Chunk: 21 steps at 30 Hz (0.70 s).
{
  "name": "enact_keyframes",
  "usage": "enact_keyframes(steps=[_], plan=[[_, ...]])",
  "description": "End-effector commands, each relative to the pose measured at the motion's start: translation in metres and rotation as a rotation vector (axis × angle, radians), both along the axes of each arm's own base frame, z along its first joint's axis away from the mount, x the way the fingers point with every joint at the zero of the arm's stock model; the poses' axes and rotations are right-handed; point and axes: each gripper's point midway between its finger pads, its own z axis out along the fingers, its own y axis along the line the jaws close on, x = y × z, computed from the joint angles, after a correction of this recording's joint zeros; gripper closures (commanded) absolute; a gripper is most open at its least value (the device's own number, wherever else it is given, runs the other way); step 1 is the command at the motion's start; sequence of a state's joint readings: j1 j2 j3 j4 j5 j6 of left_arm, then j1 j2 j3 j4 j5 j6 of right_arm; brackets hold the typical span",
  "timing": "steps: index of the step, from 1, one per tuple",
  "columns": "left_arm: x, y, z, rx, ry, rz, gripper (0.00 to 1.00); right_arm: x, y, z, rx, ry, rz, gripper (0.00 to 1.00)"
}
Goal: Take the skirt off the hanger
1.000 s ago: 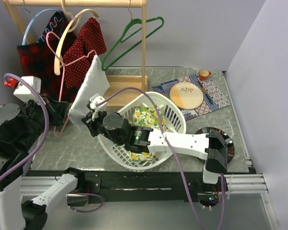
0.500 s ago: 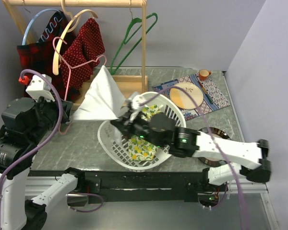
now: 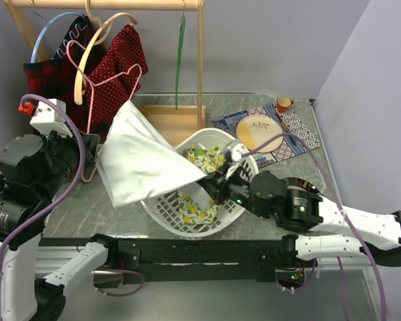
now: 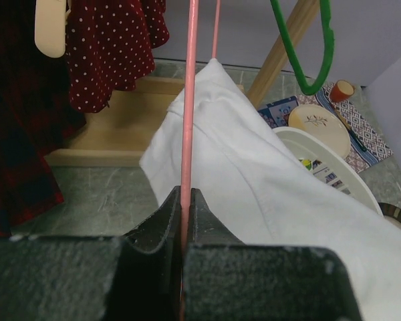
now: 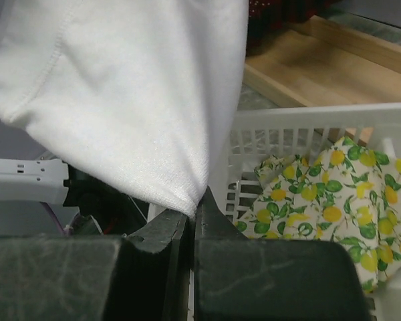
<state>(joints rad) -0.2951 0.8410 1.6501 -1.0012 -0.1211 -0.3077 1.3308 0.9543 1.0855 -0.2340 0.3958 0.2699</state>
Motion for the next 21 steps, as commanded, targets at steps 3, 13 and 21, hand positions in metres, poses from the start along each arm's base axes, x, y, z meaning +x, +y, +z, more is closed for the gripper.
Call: enact_keyframes(steps=[3,13,21], plan=[[0.019,0.008,0.019,-0.021,-0.086,0.073,0.99,0.0,-0.041,0.036,0.144,0.0,-0.075,1.0],[0.033,0.013,0.029,0.014,-0.118,0.113,0.99,0.01,-0.051,0.042,0.13,-0.031,-0.144,1.0],[0.053,0.003,0.021,0.07,-0.123,0.067,0.99,0.038,-0.049,-0.009,0.007,-0.049,-0.307,1.0]])
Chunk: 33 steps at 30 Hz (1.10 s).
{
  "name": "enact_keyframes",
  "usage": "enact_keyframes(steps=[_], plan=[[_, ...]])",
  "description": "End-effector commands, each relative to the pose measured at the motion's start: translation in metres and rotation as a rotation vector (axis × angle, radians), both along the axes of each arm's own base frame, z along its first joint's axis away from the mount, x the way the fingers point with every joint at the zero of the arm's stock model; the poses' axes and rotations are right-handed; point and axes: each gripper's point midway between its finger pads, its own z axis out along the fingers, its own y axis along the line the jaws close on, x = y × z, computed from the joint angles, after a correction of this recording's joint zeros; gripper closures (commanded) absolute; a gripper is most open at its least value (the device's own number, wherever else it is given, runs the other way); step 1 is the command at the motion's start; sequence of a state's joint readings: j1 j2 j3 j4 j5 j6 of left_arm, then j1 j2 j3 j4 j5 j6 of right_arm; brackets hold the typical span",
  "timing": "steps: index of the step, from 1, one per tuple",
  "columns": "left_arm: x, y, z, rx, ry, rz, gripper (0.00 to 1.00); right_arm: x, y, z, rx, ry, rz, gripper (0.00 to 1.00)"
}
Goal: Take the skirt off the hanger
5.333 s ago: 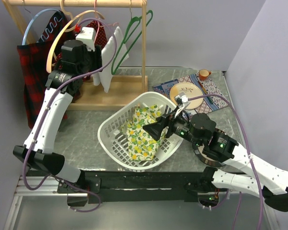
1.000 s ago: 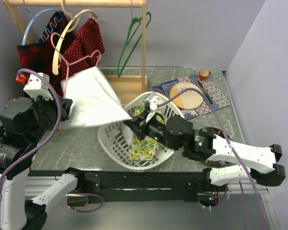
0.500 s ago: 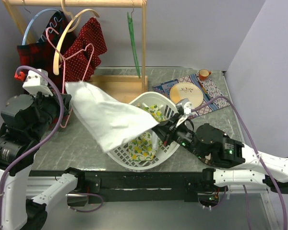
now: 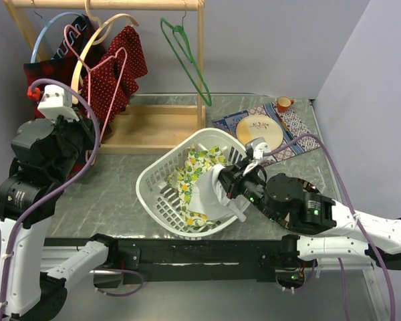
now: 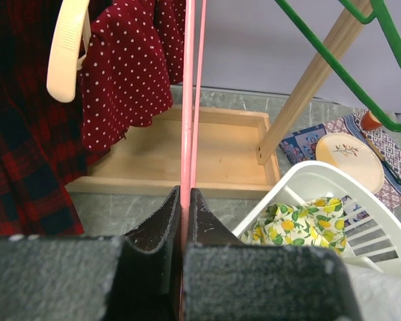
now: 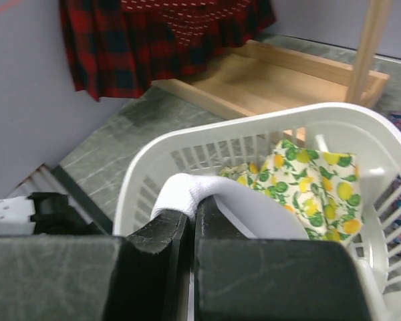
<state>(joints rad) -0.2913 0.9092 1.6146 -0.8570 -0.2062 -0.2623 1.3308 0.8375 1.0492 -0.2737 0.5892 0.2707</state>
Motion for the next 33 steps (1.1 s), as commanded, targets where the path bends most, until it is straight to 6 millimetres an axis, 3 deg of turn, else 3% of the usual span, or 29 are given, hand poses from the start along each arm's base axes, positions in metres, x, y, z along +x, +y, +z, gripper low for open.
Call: enact_keyframes(steps=[1,4,5,7,8,12,16,21,28,33], plan=[[0.014,-0.004,0.013,0.03,-0.072,-0.017,0.99,0.021,0.005,-0.026,-0.036,-0.012,-0.122,1.0],[0.022,-0.01,0.009,0.046,-0.069,-0.044,0.99,0.03,0.026,-0.061,-0.102,0.039,-0.109,1.0],[0.028,-0.013,0.008,0.05,-0.075,-0.051,0.99,0.032,0.038,-0.079,-0.141,0.066,-0.097,0.95],[0.034,-0.017,0.007,0.059,-0.081,-0.072,0.99,0.031,0.051,-0.099,-0.2,0.109,-0.062,0.81],[0.04,-0.021,0.003,0.066,-0.072,-0.082,0.99,0.032,0.063,-0.109,-0.232,0.136,-0.058,0.65],[0.06,-0.028,0.007,0.093,-0.098,-0.098,0.99,0.033,0.071,-0.126,-0.316,0.182,-0.053,0.4],[0.085,-0.031,0.008,0.123,-0.095,-0.085,0.99,0.028,0.069,-0.11,-0.262,0.161,-0.027,0.25],[0.114,-0.032,0.019,0.143,-0.122,-0.053,0.99,0.02,0.05,-0.078,-0.138,0.123,-0.003,0.06],[0.131,-0.049,0.04,0.104,-0.206,-0.105,0.99,0.01,0.027,-0.058,-0.047,0.076,0.026,0.01],[0.16,-0.057,0.028,0.111,-0.178,-0.104,0.99,0.008,0.01,-0.05,0.005,0.045,0.007,0.0]])
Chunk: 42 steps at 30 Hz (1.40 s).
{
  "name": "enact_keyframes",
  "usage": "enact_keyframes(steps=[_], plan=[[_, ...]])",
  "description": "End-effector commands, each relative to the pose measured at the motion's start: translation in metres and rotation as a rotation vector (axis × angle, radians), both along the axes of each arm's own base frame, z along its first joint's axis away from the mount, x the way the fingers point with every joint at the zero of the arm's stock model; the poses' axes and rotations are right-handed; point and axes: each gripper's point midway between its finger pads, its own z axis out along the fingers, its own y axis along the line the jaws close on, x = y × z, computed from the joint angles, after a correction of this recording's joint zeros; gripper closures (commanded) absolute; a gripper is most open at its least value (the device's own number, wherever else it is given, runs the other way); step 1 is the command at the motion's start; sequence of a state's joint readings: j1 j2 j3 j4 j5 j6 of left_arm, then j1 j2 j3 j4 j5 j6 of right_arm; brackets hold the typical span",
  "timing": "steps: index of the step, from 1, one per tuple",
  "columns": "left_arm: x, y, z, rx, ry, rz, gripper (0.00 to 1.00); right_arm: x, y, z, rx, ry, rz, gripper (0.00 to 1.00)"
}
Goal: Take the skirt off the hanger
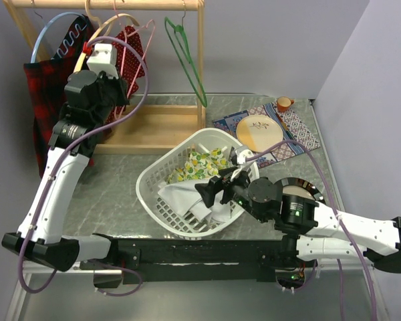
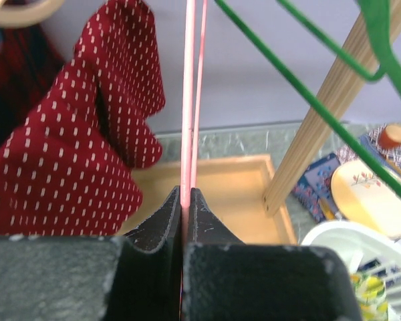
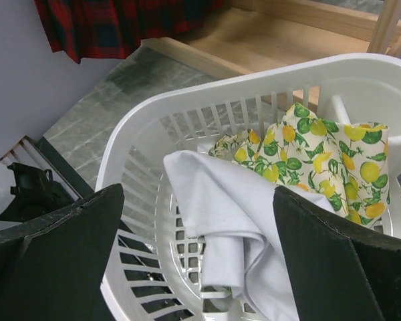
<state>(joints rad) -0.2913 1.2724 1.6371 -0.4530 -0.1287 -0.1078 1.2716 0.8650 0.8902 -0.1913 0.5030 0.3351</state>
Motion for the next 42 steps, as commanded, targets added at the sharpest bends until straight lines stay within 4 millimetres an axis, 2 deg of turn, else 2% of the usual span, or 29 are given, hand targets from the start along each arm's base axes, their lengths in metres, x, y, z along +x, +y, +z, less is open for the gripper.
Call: enact_keyframes(steps=[1,2,4,6,10,13,16,17,18,19,21,22,23,24,25,26,28,29,31,35,39,42], plan=[[0.021,-0.009,0.037,-0.021,-0.111,-0.022,0.99,0.001,-0.008,0.015,0.068,-0.041,-0.01,0.0],[0.029,-0.012,0.032,-0.015,-0.1,-0.025,0.99,0.0,-0.01,0.017,0.079,-0.051,-0.006,0.0],[0.035,-0.016,0.039,-0.012,-0.135,-0.039,0.99,-0.006,-0.007,0.021,0.086,-0.067,0.041,0.0],[0.044,-0.019,0.038,-0.012,-0.141,-0.045,0.99,-0.008,-0.007,0.024,0.083,-0.071,0.055,0.0],[0.064,-0.023,0.028,0.003,-0.099,-0.037,0.99,-0.01,-0.009,0.026,0.1,-0.073,0.06,0.0],[0.078,-0.03,0.001,0.025,-0.043,-0.055,0.99,-0.013,-0.006,0.023,0.103,-0.065,0.081,0.0],[0.083,-0.032,-0.015,0.033,-0.012,-0.059,0.99,-0.014,-0.002,0.015,0.085,-0.051,0.093,0.0],[0.082,-0.032,-0.016,0.03,-0.006,-0.057,0.96,-0.013,-0.002,0.015,0.086,-0.045,0.089,0.0],[0.08,-0.032,-0.018,0.025,0.004,-0.059,0.89,-0.014,-0.002,0.015,0.083,-0.042,0.089,0.0],[0.078,-0.033,-0.02,0.022,0.009,-0.066,0.67,-0.013,-0.001,0.015,0.083,-0.04,0.089,0.0],[0.066,-0.033,-0.012,0.014,-0.003,-0.084,0.44,-0.015,0.0,0.016,0.092,-0.036,0.098,0.0],[0.062,-0.034,-0.022,0.015,0.014,-0.097,0.26,-0.017,0.0,0.018,0.098,-0.038,0.107,0.0],[0.049,-0.031,-0.011,0.012,-0.017,-0.098,0.2,-0.018,0.001,0.016,0.098,-0.035,0.115,0.0],[0.044,-0.029,-0.011,0.012,-0.025,-0.097,0.16,-0.02,0.002,0.017,0.107,-0.032,0.13,0.0],[0.04,-0.025,-0.02,0.017,-0.01,-0.085,0.11,-0.026,0.005,0.02,0.125,-0.032,0.164,0.01],[0.026,-0.02,-0.009,0.005,-0.04,-0.077,0.1,-0.028,0.007,0.018,0.134,-0.025,0.179,0.01],[0.014,-0.016,-0.009,-0.005,-0.038,-0.071,0.06,-0.033,0.012,0.019,0.144,-0.022,0.214,0.0],[0.001,-0.01,0.001,-0.013,-0.063,-0.06,0.05,-0.035,0.015,0.022,0.141,-0.024,0.229,0.01],[-0.009,0.0,0.004,-0.018,-0.063,-0.02,0.03,-0.033,0.017,0.017,0.114,-0.014,0.225,0.01],[-0.029,0.028,0.006,0.027,-0.025,0.094,0.04,-0.025,0.012,0.023,0.086,-0.024,0.178,0.01],[-0.035,0.067,0.02,0.058,-0.046,0.267,0.04,-0.024,0.008,0.029,0.1,-0.031,0.164,0.01],[-0.032,0.084,0.034,0.051,-0.064,0.318,0.05,-0.027,0.006,0.032,0.129,-0.031,0.172,0.01]])
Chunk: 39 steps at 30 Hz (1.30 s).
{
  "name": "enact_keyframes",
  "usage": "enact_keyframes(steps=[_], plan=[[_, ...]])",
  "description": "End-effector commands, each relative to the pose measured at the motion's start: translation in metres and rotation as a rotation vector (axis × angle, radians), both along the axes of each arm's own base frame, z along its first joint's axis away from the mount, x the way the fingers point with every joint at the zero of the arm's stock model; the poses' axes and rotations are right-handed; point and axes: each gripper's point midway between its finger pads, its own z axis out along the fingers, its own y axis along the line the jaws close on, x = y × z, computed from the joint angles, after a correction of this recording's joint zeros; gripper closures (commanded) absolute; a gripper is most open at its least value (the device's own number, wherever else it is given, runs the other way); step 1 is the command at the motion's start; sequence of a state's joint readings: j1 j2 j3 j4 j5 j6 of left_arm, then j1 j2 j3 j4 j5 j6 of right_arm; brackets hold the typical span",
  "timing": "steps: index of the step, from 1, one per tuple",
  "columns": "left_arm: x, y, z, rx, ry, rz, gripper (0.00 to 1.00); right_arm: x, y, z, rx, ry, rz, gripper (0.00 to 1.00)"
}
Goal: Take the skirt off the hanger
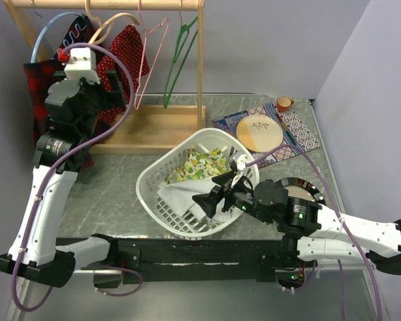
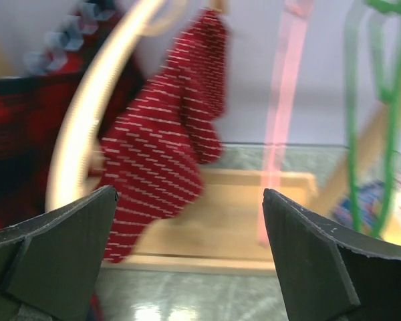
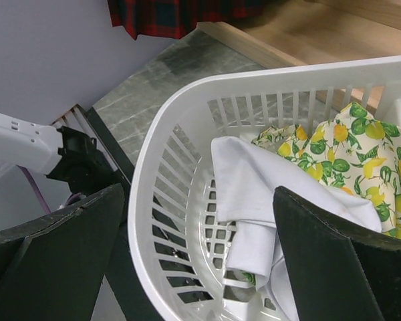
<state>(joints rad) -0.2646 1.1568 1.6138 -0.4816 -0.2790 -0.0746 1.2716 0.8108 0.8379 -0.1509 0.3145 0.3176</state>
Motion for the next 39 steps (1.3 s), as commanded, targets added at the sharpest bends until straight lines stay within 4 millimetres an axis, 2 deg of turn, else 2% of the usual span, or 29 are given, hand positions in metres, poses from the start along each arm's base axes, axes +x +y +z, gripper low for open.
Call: enact_keyframes(steps=[1,3,5,6,8,9,10,11,15,17,18,19,21,22,25,27,28,29,33,39], plan=[[0.006,0.039,0.016,0.022,-0.003,0.155,0.05,0.0,-0.007,0.035,0.103,-0.024,-0.016,0.01],[0.01,0.056,0.02,0.021,0.003,0.199,0.05,0.0,-0.007,0.033,0.092,-0.022,-0.011,0.01],[0.02,0.062,0.029,0.006,-0.007,0.194,0.06,0.0,-0.008,0.035,0.091,-0.02,-0.013,0.01],[0.023,0.074,0.03,0.003,-0.006,0.217,0.06,0.0,-0.008,0.034,0.083,-0.019,-0.014,0.01],[0.039,0.072,0.026,-0.003,0.012,0.156,0.08,0.0,-0.008,0.034,0.079,-0.022,-0.012,0.01],[0.043,0.08,0.027,-0.008,0.015,0.15,0.09,0.0,-0.009,0.032,0.069,-0.026,-0.012,0.01],[0.054,0.079,0.015,-0.013,0.054,0.131,0.14,0.003,-0.011,0.034,0.061,-0.037,-0.027,0.01],[0.059,0.074,0.012,-0.015,0.061,0.092,0.15,0.004,-0.013,0.034,0.053,-0.041,-0.036,0.01],[0.073,0.074,0.003,0.002,0.069,0.067,0.18,0.008,-0.019,0.039,0.036,-0.068,-0.063,0.01],[0.077,0.073,0.006,0.016,0.048,0.058,0.22,0.009,-0.02,0.04,0.034,-0.078,-0.064,0.01],[0.078,0.074,0.006,0.016,0.046,0.063,0.25,0.008,-0.02,0.043,0.041,-0.082,-0.059,0.01],[0.079,0.075,0.006,0.018,0.045,0.063,0.35,0.008,-0.019,0.044,0.042,-0.084,-0.059,0.01],[0.081,0.075,0.008,0.025,0.034,0.056,0.44,0.009,-0.018,0.045,0.049,-0.088,-0.056,0.01],[0.08,0.074,0.011,0.026,0.024,0.055,0.56,0.009,-0.017,0.044,0.048,-0.091,-0.056,0.01],[0.082,0.071,0.017,0.02,-0.001,0.039,0.76,0.01,-0.013,0.043,0.046,-0.092,-0.053,0.01],[0.083,0.068,0.018,0.015,0.0,0.028,0.85,0.01,-0.011,0.042,0.041,-0.089,-0.05,0.01],[0.087,0.068,0.014,0.015,0.01,0.022,0.95,0.009,-0.01,0.043,0.044,-0.085,-0.044,0.01],[0.088,0.068,0.014,0.01,0.015,0.022,0.99,0.009,-0.009,0.043,0.048,-0.085,-0.041,0.01],[0.09,0.067,0.021,-0.011,-0.009,0.024,0.99,0.008,-0.01,0.045,0.057,-0.085,-0.038,0.01],[0.08,0.062,0.054,-0.042,-0.105,0.002,0.99,0.008,-0.015,0.05,0.064,-0.092,-0.049,0.01]])
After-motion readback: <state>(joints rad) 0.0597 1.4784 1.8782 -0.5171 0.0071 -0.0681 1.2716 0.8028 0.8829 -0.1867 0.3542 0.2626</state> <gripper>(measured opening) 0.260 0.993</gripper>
